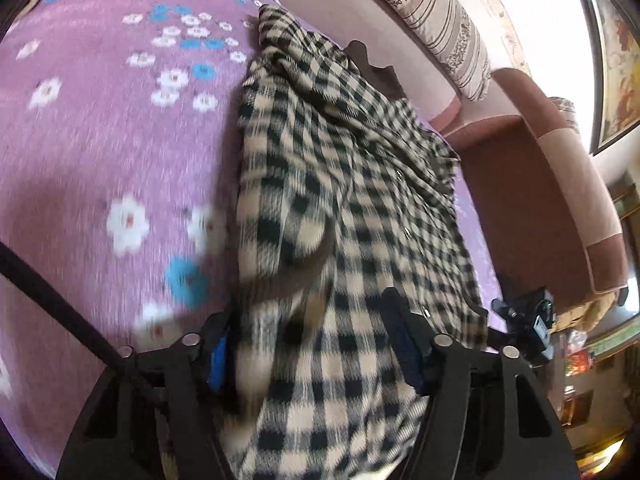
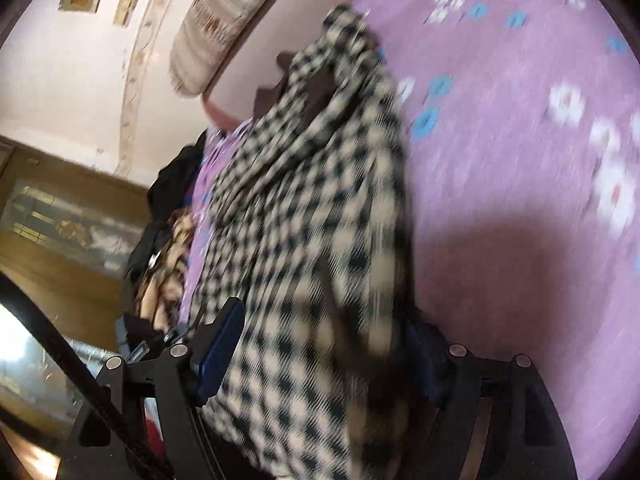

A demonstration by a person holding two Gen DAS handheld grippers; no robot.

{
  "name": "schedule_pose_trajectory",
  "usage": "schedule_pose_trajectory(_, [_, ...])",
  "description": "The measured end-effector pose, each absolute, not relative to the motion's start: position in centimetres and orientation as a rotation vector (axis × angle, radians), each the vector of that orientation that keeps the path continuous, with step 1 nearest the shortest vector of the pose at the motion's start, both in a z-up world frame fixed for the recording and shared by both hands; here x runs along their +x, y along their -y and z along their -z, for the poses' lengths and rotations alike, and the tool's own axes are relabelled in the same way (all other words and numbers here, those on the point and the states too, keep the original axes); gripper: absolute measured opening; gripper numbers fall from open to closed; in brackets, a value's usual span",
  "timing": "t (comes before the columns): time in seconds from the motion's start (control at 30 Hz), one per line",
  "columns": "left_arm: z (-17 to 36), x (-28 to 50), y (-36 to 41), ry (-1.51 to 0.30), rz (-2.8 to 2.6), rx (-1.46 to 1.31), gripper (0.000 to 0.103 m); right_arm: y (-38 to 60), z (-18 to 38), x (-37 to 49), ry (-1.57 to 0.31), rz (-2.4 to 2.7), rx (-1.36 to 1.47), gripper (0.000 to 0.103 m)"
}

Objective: Fold large clothes
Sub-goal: 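Press the folded coat edges flat with both grippers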

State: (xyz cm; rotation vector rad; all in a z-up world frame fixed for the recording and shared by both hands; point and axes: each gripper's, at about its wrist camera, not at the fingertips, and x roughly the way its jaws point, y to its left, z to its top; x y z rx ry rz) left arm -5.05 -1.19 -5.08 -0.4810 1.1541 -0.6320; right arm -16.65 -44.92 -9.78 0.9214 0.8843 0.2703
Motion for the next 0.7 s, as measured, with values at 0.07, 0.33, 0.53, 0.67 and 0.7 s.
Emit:
schedule_pose_trajectory(0.07, [5.0, -6.4, 0.5, -1.15, 0.642, -0.508, 0.059, 43.5, 9.9, -17.9, -0.894, -0.3, 0.924, 0.08])
schedule_pose_trajectory(0.33, [5.6, -10.3, -0.8, -1.131, 0.644, -0.575, 0.056, 39.3, 11.4, -22.2, -0.919, -0.389, 1.001, 0.08])
schedule_pose_trajectory(0.53, [5.5, -12.9, -0.8, -1.085, 0.576, -0.541, 0.057, 38.3, 12.3, -23.8, -0.906, -0.389, 1.033, 0.079])
schedule_pose_trajectory(0.67, [5.3, -14.6, -1.0, -1.06, 0.525, -0.49, 0.057, 38.0, 11.9, -24.0, -0.905, -0.355, 0.987, 0.074])
schedule_pose_trajectory(0.7, [5.2, -14.9, -0.8, -1.056, 0.51, -0.467, 0.057, 37.6, 11.8, -24.1, -0.906, -0.345, 0.969, 0.073])
